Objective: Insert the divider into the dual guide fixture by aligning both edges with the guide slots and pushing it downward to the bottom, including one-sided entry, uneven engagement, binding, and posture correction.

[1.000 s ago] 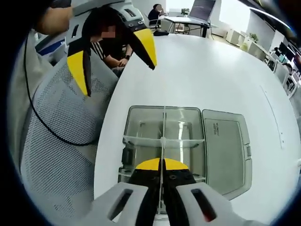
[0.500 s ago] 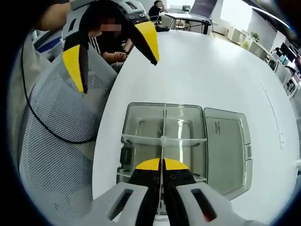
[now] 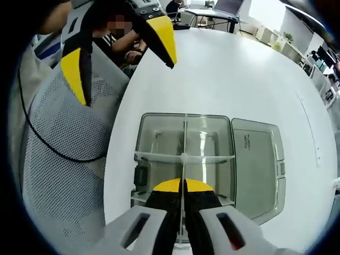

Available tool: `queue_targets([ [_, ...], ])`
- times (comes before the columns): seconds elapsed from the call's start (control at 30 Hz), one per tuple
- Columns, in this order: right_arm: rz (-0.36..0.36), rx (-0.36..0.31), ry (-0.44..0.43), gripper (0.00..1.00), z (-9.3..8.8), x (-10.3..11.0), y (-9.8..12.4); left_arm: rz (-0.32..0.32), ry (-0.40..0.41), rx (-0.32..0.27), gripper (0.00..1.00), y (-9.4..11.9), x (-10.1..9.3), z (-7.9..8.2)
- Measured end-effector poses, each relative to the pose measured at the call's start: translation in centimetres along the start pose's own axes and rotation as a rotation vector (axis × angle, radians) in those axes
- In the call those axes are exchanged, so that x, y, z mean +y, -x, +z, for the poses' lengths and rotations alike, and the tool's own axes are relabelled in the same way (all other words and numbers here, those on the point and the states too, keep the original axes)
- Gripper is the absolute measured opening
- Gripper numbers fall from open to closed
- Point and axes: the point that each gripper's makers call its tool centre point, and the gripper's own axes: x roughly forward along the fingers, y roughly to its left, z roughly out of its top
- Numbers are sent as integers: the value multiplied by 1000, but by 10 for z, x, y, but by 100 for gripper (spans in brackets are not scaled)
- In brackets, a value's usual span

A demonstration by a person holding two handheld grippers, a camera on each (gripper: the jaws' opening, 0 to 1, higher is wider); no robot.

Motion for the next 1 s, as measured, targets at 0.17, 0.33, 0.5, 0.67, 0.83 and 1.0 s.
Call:
queue_targets([
  [0.17,-12,-1,-17,0,-1,2,3,5,-2,6,41,3,0,-2],
  [0.33,-30,-15,-49,1,-1,3,7,11,-3,11,42,5,2,-5],
  [0.5,-56,-59,-114,8,-2,1,13,17,0,21,44,9,1,-9],
  [0.67,-92,-112,-186,14,-5,-1,22,29,19,29,48,13,1,-13],
  [0.83,-129,-182,-285,17,-7,0,34,50,44,30,54,16,1,-14],
  [1.0,-189,-270,-396,21,-5,-1,52,69,55,32,61,19,-1,-14],
])
